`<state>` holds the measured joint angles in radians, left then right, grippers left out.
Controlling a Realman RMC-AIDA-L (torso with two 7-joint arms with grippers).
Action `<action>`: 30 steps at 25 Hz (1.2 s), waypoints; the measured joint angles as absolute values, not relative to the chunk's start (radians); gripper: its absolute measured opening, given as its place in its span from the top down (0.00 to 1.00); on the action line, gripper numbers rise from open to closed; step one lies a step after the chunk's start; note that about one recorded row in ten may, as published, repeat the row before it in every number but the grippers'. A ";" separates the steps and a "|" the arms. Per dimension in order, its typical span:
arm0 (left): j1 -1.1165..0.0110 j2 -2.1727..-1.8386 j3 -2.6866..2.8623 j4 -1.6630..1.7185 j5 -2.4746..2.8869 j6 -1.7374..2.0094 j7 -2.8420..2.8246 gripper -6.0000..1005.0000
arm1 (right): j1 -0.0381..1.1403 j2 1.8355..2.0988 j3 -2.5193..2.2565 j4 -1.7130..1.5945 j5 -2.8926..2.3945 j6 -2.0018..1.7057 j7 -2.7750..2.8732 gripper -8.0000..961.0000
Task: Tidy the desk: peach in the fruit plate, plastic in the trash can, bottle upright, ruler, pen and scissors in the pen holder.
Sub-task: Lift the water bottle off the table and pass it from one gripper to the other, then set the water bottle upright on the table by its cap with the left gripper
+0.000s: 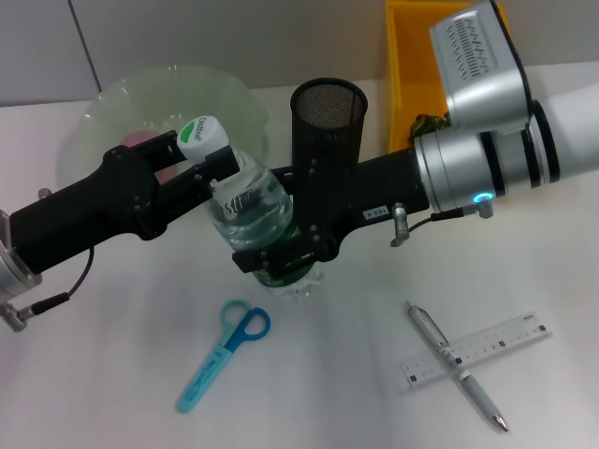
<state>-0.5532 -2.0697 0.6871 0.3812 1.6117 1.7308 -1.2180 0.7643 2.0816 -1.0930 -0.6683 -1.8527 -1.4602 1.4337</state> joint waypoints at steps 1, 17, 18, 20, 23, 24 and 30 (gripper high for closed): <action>-0.553 -2.070 0.686 0.382 1.612 1.731 -1.218 0.56 | 0.763 2.082 -1.100 -0.673 -1.853 -1.455 1.434 0.15; -0.546 -2.065 0.683 0.386 1.611 1.694 -1.214 0.56 | 0.735 2.085 -1.107 -0.726 -1.854 -1.439 1.417 0.15; -0.544 -2.065 0.682 0.387 1.611 1.687 -1.213 0.56 | 0.727 2.084 -1.107 -0.732 -1.854 -1.438 1.416 0.15; -0.543 -2.064 0.680 0.387 1.611 1.682 -1.212 0.56 | 0.720 2.084 -1.107 -0.739 -1.852 -1.437 1.416 0.15; -0.540 -2.064 0.671 0.387 1.611 1.672 -1.209 0.56 | 0.697 2.084 -1.101 -0.758 -1.848 -1.423 1.415 0.15; -0.535 -2.063 0.658 0.388 1.611 1.664 -1.207 0.56 | 0.697 2.084 -1.101 -0.758 -1.848 -1.423 1.415 0.15; -0.511 -2.061 0.636 0.399 1.610 1.648 -1.184 0.56 | 0.667 2.083 -1.095 -0.761 -1.847 -1.409 1.414 0.15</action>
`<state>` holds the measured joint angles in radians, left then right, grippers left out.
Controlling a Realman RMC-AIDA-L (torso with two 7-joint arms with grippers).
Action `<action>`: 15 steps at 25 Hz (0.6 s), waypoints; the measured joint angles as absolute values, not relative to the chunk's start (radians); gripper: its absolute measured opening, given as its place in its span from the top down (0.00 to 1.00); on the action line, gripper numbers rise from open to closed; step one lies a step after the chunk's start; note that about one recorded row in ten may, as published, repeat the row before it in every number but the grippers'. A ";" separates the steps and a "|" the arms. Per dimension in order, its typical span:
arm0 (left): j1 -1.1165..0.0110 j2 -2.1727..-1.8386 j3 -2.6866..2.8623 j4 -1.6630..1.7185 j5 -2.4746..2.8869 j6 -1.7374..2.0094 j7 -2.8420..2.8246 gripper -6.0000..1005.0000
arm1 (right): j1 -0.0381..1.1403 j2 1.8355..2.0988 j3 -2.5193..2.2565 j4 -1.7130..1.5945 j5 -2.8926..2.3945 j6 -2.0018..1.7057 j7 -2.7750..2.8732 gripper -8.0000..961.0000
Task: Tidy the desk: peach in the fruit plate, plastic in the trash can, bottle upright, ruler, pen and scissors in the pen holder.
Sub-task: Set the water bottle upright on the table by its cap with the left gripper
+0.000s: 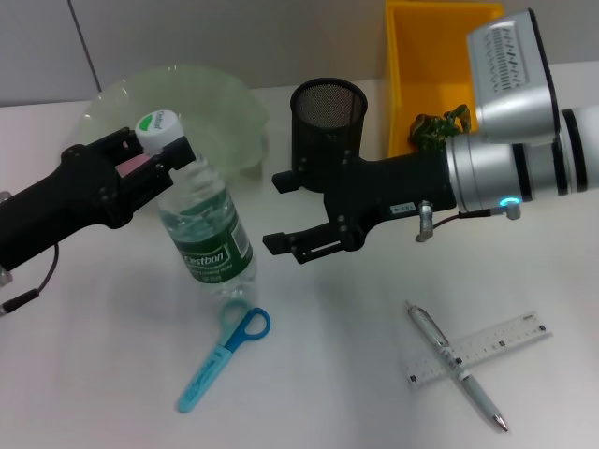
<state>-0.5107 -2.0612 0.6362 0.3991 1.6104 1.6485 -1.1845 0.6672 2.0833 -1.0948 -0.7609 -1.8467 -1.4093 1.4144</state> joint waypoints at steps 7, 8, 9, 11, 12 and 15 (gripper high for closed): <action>-0.469 -2.061 0.601 0.412 1.610 1.635 -1.071 0.56 | 0.635 2.083 -1.095 -0.752 -1.846 -1.366 1.410 0.15; -0.460 -2.060 0.595 0.416 1.610 1.632 -1.045 0.56 | 0.633 2.083 -1.095 -0.746 -1.846 -1.362 1.409 0.15; -0.455 -2.060 0.587 0.417 1.610 1.630 -1.024 0.56 | 0.633 2.083 -1.095 -0.746 -1.846 -1.362 1.409 0.15; -0.452 -2.060 0.579 0.417 1.610 1.627 -1.006 0.56 | 0.632 2.083 -1.095 -0.739 -1.845 -1.357 1.408 0.15; -0.443 -2.061 0.552 0.417 1.610 1.612 -0.963 0.56 | 0.632 2.083 -1.098 -0.737 -1.845 -1.355 1.408 0.15; -0.439 -2.062 0.538 0.416 1.609 1.593 -0.944 0.56 | 0.632 2.083 -1.103 -0.729 -1.848 -1.344 1.408 0.15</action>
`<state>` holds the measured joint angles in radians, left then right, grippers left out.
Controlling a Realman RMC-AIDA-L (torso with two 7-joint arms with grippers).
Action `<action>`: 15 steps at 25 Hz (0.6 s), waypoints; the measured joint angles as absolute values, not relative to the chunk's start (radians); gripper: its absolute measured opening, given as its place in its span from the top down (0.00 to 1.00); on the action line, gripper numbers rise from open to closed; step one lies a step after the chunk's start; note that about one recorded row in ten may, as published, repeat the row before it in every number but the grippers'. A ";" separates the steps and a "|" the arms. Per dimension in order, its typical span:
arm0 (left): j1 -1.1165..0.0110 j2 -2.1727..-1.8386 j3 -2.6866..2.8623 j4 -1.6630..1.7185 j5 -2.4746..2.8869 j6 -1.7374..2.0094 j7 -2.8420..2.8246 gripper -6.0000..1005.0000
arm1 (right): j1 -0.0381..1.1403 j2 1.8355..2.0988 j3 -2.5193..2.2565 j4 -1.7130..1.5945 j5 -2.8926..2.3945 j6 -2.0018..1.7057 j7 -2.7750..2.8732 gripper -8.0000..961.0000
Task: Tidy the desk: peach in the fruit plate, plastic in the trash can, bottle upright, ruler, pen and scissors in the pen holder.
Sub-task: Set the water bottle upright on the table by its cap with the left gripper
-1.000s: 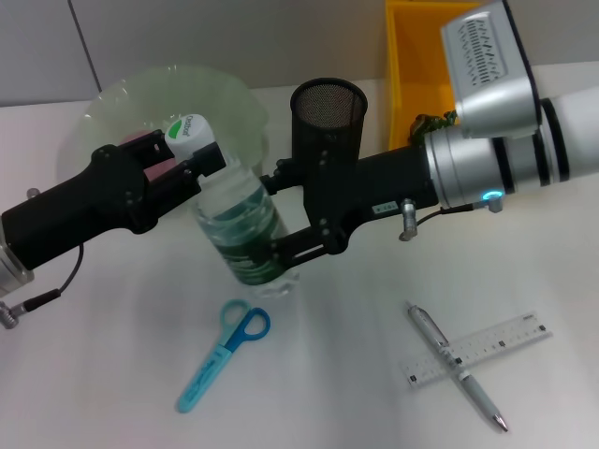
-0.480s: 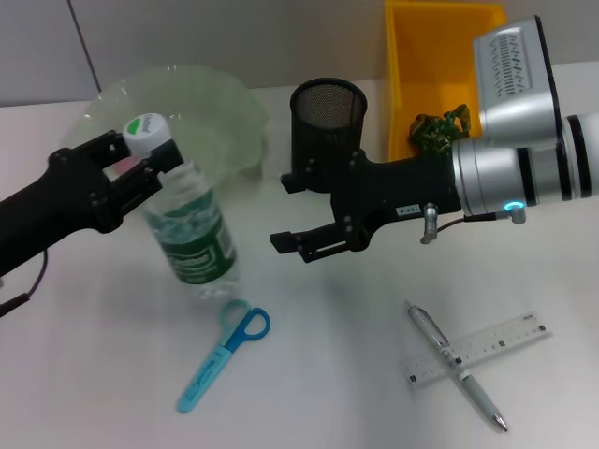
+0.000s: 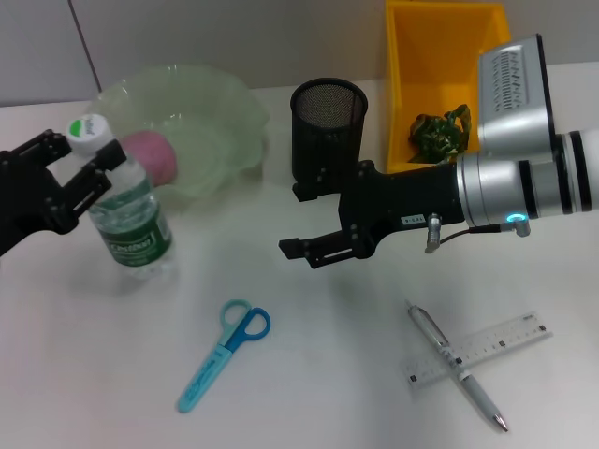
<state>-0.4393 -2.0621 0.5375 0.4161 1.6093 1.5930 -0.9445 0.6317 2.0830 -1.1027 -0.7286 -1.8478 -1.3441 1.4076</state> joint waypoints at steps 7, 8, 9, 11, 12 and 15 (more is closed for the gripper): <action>-0.434 -2.068 0.479 0.385 1.605 1.501 -0.869 0.56 | 0.620 2.084 -1.105 -0.724 -1.847 -1.341 1.392 0.15; -0.434 -2.068 0.472 0.372 1.593 1.479 -0.845 0.56 | 0.619 2.084 -1.105 -0.721 -1.845 -1.341 1.390 0.15; -0.434 -2.068 0.471 0.370 1.591 1.476 -0.840 0.56 | 0.619 2.084 -1.105 -0.721 -1.845 -1.341 1.390 0.15; -0.434 -2.068 0.471 0.370 1.591 1.476 -0.840 0.56 | 0.619 2.085 -1.105 -0.718 -1.845 -1.341 1.388 0.15; -0.434 -2.068 0.471 0.370 1.591 1.476 -0.840 0.56 | 0.619 2.085 -1.105 -0.717 -1.845 -1.341 1.388 0.15; -0.434 -2.068 0.471 0.365 1.583 1.466 -0.816 0.56 | 0.619 2.085 -1.104 -0.714 -1.845 -1.341 1.387 0.15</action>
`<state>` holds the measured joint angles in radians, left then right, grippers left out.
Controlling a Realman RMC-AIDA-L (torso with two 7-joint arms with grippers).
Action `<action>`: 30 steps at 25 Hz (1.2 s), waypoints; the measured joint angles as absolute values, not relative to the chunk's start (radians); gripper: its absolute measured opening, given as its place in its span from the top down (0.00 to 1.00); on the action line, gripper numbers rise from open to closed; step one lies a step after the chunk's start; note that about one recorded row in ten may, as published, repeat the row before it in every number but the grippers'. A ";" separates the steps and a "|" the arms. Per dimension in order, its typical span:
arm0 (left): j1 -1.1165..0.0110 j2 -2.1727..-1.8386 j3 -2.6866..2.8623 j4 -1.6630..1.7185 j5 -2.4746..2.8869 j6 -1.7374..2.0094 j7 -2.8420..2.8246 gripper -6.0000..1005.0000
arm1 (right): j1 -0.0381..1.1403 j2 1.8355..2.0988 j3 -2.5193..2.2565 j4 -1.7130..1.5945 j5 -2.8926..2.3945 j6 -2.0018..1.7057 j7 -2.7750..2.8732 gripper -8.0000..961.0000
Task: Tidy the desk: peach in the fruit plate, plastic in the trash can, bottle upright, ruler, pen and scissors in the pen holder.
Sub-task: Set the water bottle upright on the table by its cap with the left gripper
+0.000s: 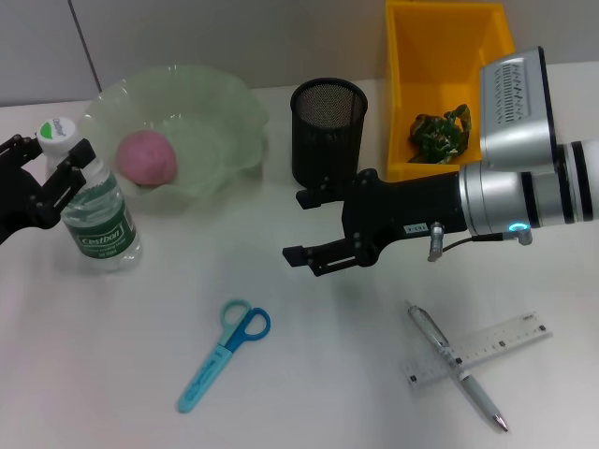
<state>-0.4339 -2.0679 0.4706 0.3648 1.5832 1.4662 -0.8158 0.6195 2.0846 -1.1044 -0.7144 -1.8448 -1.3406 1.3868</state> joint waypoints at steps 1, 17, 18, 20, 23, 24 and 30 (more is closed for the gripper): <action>-0.434 -2.068 0.470 0.364 1.582 1.451 -0.805 0.56 | 0.619 2.085 -1.104 -0.714 -1.845 -1.341 1.387 0.15; -0.439 -2.069 0.469 0.337 1.572 1.424 -0.736 0.54 | 0.623 2.085 -1.104 -0.713 -1.845 -1.341 1.387 0.15; -0.440 -2.069 0.469 0.336 1.572 1.419 -0.736 0.54 | 0.625 2.085 -1.104 -0.713 -1.845 -1.341 1.387 0.15; -0.440 -2.069 0.469 0.336 1.572 1.417 -0.736 0.53 | 0.625 2.085 -1.104 -0.713 -1.845 -1.341 1.387 0.15; -0.440 -2.069 0.469 0.336 1.572 1.416 -0.736 0.53 | 0.626 2.084 -1.104 -0.713 -1.845 -1.341 1.387 0.15; -0.440 -2.069 0.470 0.336 1.572 1.415 -0.736 0.53 | 0.626 2.084 -1.104 -0.713 -1.845 -1.341 1.387 0.15; -0.440 -2.069 0.478 0.336 1.573 1.416 -0.735 0.52 | 0.629 2.083 -1.104 -0.713 -1.845 -1.341 1.388 0.15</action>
<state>-0.4403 -2.0685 0.4777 0.3359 1.5728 1.4157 -0.7351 0.6289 2.0830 -1.1044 -0.7133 -1.8454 -1.3408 1.3885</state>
